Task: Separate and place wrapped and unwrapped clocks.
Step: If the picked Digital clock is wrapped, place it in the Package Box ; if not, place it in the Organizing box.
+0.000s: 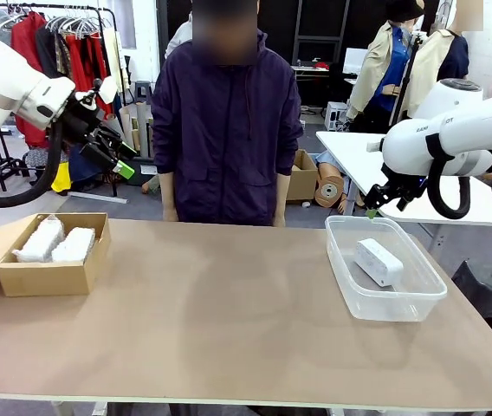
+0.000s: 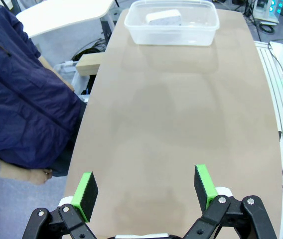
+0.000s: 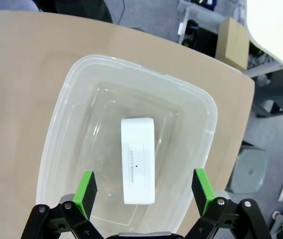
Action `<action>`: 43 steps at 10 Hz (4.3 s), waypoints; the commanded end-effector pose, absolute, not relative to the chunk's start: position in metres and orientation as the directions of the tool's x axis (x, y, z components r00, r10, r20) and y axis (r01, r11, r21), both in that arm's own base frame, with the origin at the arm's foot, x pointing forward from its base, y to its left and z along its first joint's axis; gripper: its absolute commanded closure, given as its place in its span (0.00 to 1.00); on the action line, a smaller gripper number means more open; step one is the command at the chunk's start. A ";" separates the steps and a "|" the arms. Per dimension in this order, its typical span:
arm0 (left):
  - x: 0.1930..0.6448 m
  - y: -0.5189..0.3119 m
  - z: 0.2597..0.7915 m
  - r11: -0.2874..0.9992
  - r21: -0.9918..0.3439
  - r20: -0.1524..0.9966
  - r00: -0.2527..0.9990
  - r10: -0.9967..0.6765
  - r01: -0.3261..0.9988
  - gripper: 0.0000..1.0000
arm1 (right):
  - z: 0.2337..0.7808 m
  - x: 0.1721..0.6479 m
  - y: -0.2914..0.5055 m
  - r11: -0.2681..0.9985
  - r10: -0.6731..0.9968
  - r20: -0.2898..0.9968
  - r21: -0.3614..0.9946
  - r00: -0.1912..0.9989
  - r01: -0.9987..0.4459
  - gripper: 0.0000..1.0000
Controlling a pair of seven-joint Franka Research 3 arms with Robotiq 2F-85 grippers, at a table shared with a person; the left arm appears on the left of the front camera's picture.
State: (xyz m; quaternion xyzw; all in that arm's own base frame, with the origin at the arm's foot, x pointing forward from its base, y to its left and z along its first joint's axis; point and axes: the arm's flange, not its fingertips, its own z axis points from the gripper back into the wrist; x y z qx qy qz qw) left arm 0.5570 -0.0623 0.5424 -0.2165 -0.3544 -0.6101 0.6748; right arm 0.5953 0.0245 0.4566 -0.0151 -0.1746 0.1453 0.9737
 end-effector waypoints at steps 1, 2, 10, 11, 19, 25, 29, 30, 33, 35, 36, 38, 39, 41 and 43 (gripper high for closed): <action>0.556 -0.061 0.542 0.153 0.151 0.740 -0.010 -0.672 0.977 0.00 | 0.457 0.594 0.025 0.958 0.285 0.336 -0.082 0.897 -0.274 0.00; 0.556 -0.061 0.542 0.153 0.151 0.740 -0.010 -0.672 0.977 0.00 | 0.457 0.594 0.025 0.958 0.285 0.336 -0.082 0.897 -0.274 0.00; 0.556 -0.061 0.542 0.153 0.151 0.740 -0.010 -0.672 0.977 0.00 | 0.457 0.594 0.025 0.958 0.285 0.336 -0.082 0.897 -0.274 0.00; 0.556 -0.061 0.542 0.153 0.151 0.740 -0.010 -0.672 0.977 0.00 | 0.457 0.594 0.025 0.958 0.285 0.336 -0.082 0.897 -0.274 0.00; 0.556 -0.061 0.542 0.153 0.151 0.740 -0.010 -0.672 0.977 0.00 | 0.524 0.573 0.130 0.629 0.729 0.436 -0.124 0.527 -0.767 0.00; 0.556 -0.061 0.542 0.153 0.151 0.740 -0.010 -0.672 0.977 0.00 | 0.559 0.594 0.155 0.202 0.832 0.515 0.067 0.208 -0.977 0.00; 0.556 -0.061 0.542 0.153 0.151 0.740 -0.010 -0.672 0.977 0.00 | 0.571 0.632 0.113 0.093 0.699 0.672 0.255 0.246 -0.962 0.00; 0.556 -0.061 0.542 0.153 0.151 0.740 -0.010 -0.672 0.977 0.00 | 0.569 0.635 0.110 0.084 0.691 0.682 0.252 0.239 -0.964 0.00; 0.556 -0.061 0.542 0.153 0.151 0.740 -0.010 -0.672 0.977 0.00 | 0.567 0.613 0.102 0.092 0.634 0.760 0.110 0.143 -0.990 0.00; 0.556 -0.061 0.542 0.153 0.151 0.740 -0.010 -0.672 0.977 0.00 | 0.558 0.607 0.090 0.104 0.637 0.759 0.090 0.135 -0.991 0.00; 0.556 -0.061 0.542 0.153 0.151 0.740 -0.010 -0.672 0.977 0.00 | 0.554 0.601 0.084 0.102 0.641 0.759 0.060 0.112 -0.993 0.00; 0.556 -0.061 0.542 0.153 0.151 0.740 -0.010 -0.672 0.977 0.00 | 0.543 0.589 0.076 0.095 0.655 0.751 0.024 0.080 -0.995 0.00; 0.556 -0.061 0.542 0.153 0.151 0.740 -0.010 -0.672 0.977 0.00 | 0.540 0.587 0.075 0.099 0.655 0.751 0.027 0.086 -0.995 0.00; 0.556 -0.061 0.542 0.153 0.151 0.740 -0.010 -0.672 0.977 0.00 | 0.540 0.590 0.079 0.250 0.636 0.747 0.040 0.195 -0.968 0.00; 0.556 -0.061 0.542 0.153 0.151 0.740 -0.010 -0.672 0.977 0.00 | 0.543 0.596 0.073 0.109 0.676 0.727 0.058 0.116 -0.992 0.00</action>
